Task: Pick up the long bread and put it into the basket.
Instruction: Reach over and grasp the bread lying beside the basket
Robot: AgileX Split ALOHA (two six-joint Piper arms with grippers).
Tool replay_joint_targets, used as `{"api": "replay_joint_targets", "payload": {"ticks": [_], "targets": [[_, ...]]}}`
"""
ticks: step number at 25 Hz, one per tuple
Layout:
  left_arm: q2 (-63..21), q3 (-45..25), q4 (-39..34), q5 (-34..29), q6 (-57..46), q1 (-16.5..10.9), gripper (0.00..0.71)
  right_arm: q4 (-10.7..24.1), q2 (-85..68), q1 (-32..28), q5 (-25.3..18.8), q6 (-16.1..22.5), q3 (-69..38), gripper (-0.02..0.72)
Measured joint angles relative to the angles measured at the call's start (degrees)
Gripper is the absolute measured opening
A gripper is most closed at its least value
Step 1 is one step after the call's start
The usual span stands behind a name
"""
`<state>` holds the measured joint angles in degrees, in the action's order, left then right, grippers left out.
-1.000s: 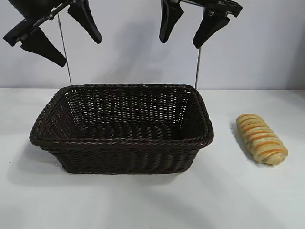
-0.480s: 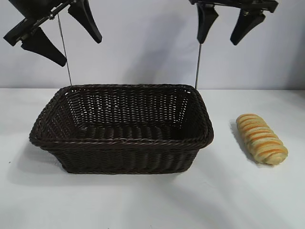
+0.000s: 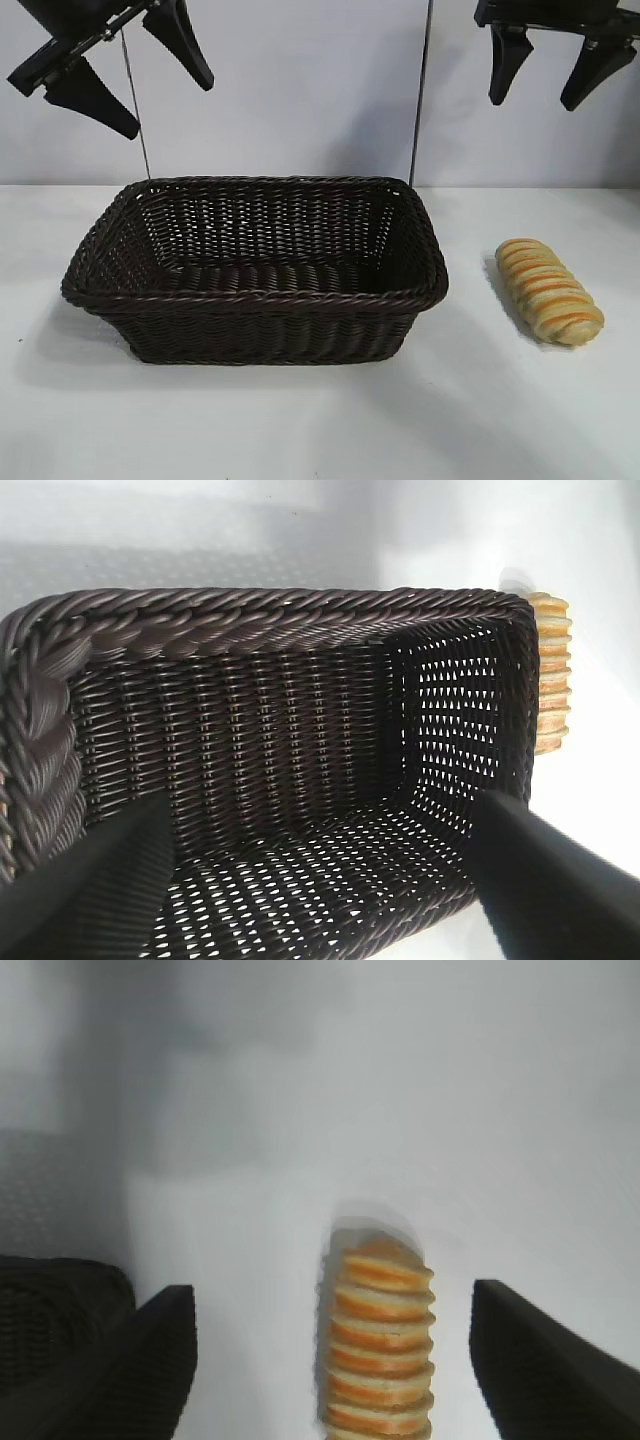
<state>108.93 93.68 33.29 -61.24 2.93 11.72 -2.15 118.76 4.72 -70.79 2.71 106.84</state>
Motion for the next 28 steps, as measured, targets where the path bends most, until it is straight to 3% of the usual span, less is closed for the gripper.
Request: {"api": "replay_joint_targets", "payload": {"ticks": [12,17,28], "targets": [[0.0,0.0,0.0,0.0,0.0,0.0,0.587,1.5,0.0,0.0,0.4,0.3,-10.3,0.549],[0.0,0.0,0.0,0.0,0.0,0.0,0.587,3.8,0.0,0.0,0.7,0.3,-12.2,0.549],[0.0,0.0,0.0,0.1,0.0,0.0,0.587,4.0,0.0,0.0,3.2,-1.8,-13.1,0.549]]}}
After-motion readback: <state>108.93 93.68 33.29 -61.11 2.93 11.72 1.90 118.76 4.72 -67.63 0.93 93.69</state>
